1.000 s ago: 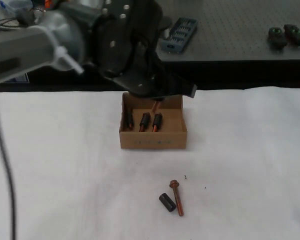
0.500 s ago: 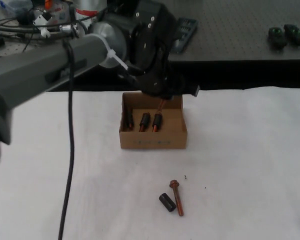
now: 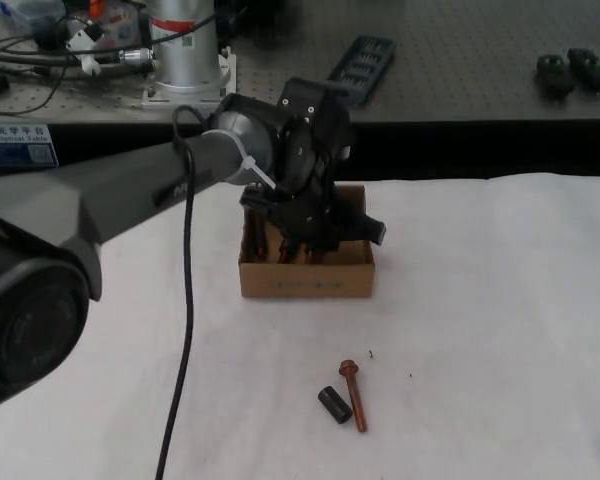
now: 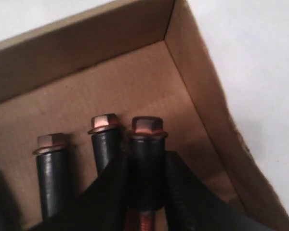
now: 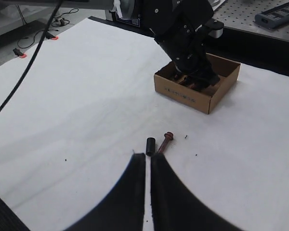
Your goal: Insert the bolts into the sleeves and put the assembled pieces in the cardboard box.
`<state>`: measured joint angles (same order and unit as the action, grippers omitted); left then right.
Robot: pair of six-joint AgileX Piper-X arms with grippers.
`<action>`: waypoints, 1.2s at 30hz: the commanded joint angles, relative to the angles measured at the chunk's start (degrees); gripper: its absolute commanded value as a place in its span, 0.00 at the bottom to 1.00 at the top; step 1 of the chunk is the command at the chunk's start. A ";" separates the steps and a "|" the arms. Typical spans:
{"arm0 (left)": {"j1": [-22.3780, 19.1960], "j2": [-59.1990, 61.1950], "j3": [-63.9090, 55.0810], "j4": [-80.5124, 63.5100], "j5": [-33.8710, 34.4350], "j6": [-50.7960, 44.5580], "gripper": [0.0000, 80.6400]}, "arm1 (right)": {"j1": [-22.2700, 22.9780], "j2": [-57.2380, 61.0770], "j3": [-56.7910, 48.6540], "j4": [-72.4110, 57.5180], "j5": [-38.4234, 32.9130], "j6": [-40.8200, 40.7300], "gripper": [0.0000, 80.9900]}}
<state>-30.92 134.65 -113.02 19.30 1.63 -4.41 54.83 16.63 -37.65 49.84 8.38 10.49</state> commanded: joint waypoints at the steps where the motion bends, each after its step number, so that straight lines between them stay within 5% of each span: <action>1: 0.19 1.26 -0.84 0.09 5.34 0.66 0.01 | 0.05 -0.37 -0.45 0.00 0.09 0.27 0.05; 4: 0.19 1.45 -0.84 1.29 6.46 0.55 0.03 | 0.05 -0.37 -0.45 0.00 0.09 0.27 0.05; 9: 0.19 1.45 -0.84 1.30 6.51 -0.09 0.33 | 0.05 -0.37 -0.45 0.00 0.09 2.82 0.05; 12: 0.19 1.45 -0.84 1.30 6.39 -3.13 0.42 | 0.05 -0.37 -0.45 0.00 0.09 2.82 0.05; 20: 0.37 -2.50 -0.84 1.70 6.82 -9.19 0.32 | 0.05 -0.37 -0.45 0.00 0.09 2.82 0.05; 28: 1.31 -11.41 -0.84 10.13 11.04 -8.59 0.04 | 0.05 1.90 -0.45 -0.16 4.13 5.22 0.05; 36: 2.56 -17.86 -0.84 21.41 8.81 -7.13 0.03 | -0.26 12.90 -0.45 -3.97 -0.27 5.38 0.03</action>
<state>-29.11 120.23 -113.36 34.14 11.68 -12.56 54.83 26.97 -37.65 48.00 9.86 15.84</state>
